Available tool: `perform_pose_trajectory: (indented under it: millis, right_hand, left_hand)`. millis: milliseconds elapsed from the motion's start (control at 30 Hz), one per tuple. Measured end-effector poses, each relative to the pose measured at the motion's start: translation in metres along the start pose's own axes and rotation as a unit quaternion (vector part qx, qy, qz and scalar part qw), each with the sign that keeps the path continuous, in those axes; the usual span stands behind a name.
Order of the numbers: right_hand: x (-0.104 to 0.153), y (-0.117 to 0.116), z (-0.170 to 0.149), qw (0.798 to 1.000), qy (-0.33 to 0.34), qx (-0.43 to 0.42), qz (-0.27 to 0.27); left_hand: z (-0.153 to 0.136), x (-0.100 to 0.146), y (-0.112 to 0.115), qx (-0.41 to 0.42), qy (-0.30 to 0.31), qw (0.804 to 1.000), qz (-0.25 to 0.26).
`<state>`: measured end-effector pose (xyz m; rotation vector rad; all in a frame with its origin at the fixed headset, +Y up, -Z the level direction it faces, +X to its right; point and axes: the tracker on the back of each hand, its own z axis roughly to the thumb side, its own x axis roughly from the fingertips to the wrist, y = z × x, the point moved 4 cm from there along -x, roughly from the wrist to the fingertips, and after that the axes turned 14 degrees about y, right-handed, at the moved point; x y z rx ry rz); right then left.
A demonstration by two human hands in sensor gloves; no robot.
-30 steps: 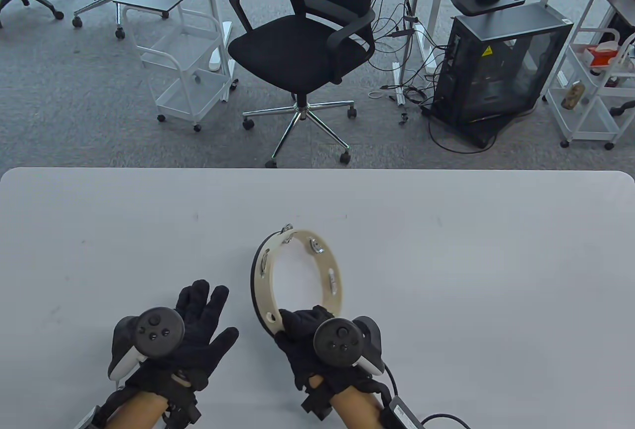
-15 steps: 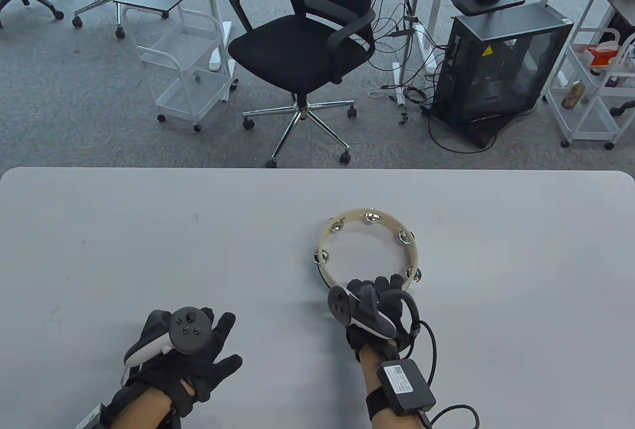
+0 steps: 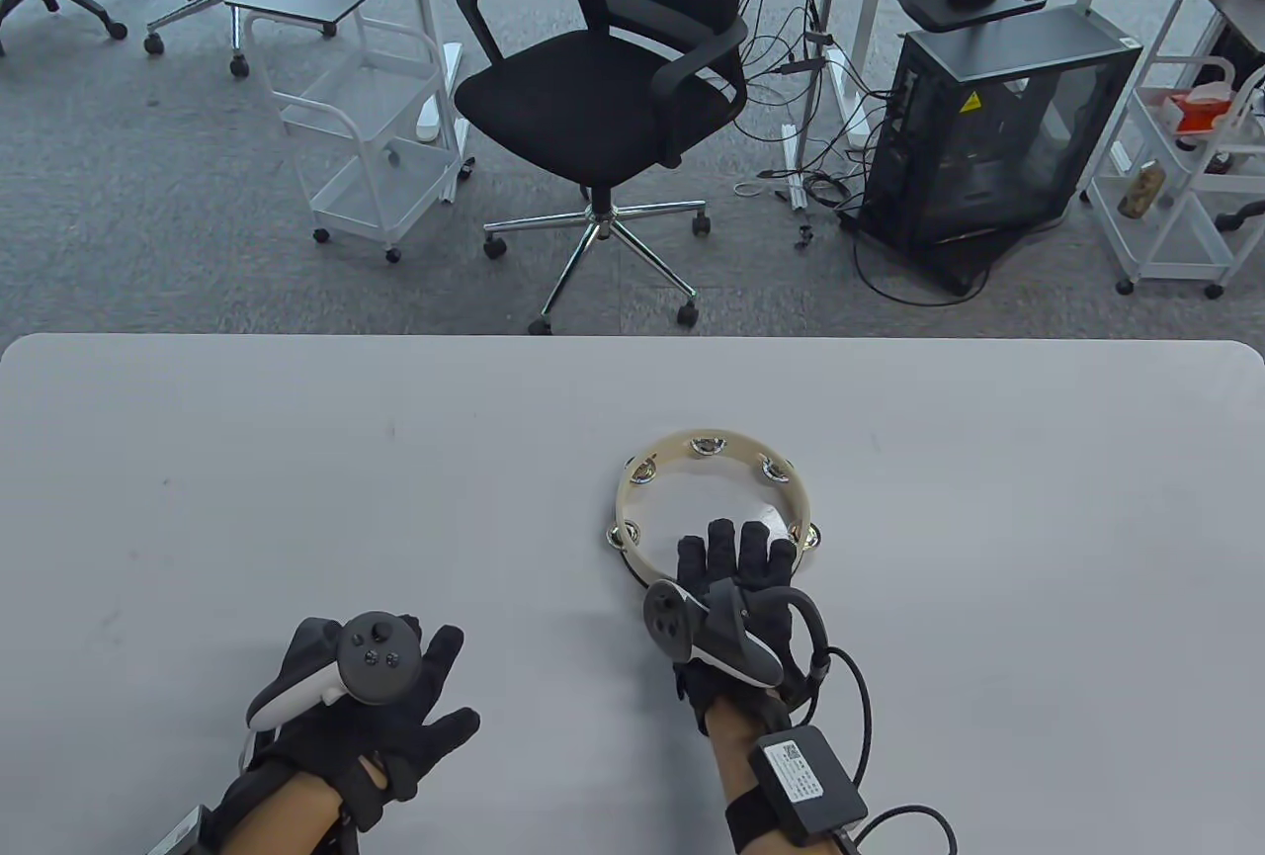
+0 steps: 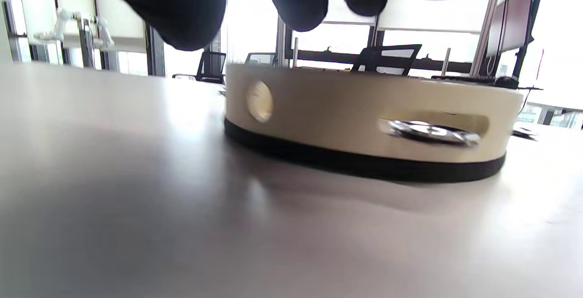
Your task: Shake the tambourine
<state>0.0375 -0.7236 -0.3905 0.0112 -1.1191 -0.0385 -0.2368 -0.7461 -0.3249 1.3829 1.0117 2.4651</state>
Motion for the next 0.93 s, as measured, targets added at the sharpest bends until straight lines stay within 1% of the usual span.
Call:
perform_pose_trajectory:
  millis: [67,100,133,167,233,300,333,367,400,433,467,533,600,733,933]
  right_hand:
    - [0.009,0.018,0.013,0.996,0.004,-0.085,-0.015]
    - [0.015,0.028,0.021,0.99,0.013,-0.139,-0.024]
    - [0.02,0.035,0.027,0.985,0.019,-0.172,-0.031]
    - [0.03,0.043,0.036,0.976,0.031,-0.211,-0.051]
    - [0.044,0.052,0.045,0.962,0.051,-0.249,-0.097]
    - [0.054,0.051,0.05,0.959,0.064,-0.25,-0.119]
    - [0.059,0.047,0.051,0.963,0.071,-0.228,-0.126]
    - [0.061,0.045,0.05,0.968,0.071,-0.2,-0.131]
    - [0.06,0.046,0.048,0.974,0.07,-0.172,-0.128]
    - [0.059,0.044,0.046,0.975,0.069,-0.183,-0.104]
    - [0.059,0.043,0.045,0.975,0.062,-0.19,-0.098]
    - [0.059,0.045,0.041,0.972,0.06,-0.192,-0.124]
    - [0.058,0.042,0.04,0.971,0.055,-0.2,-0.117]
    - [0.056,0.039,0.043,0.974,0.062,-0.191,-0.108]
    - [0.055,0.041,0.047,0.972,0.075,-0.191,-0.116]
  left_hand:
    - [0.003,0.002,-0.006,-0.005,0.015,0.999,0.029]
    - [0.005,0.004,-0.011,-0.007,0.021,0.998,0.055]
    - [0.007,0.006,-0.014,-0.009,0.023,0.997,0.071]
    - [0.01,0.009,-0.019,-0.015,0.031,0.994,0.1]
    - [0.015,0.014,-0.026,-0.028,0.044,0.988,0.147]
    - [0.019,0.019,-0.031,-0.037,0.052,0.981,0.185]
    - [0.021,0.021,-0.033,-0.04,0.054,0.977,0.203]
    - [0.022,0.022,-0.033,-0.043,0.054,0.976,0.209]
    - [0.023,0.022,-0.033,-0.045,0.053,0.975,0.211]
    - [0.023,0.022,-0.032,-0.047,0.05,0.975,0.209]
    - [0.023,0.022,-0.032,-0.048,0.049,0.976,0.207]
    - [0.021,0.019,-0.03,-0.047,0.047,0.977,0.201]
    - [0.019,0.017,-0.028,-0.043,0.046,0.978,0.197]
    - [0.016,0.012,-0.024,-0.037,0.044,0.982,0.18]
    - [0.016,0.006,-0.02,-0.032,0.046,0.985,0.164]
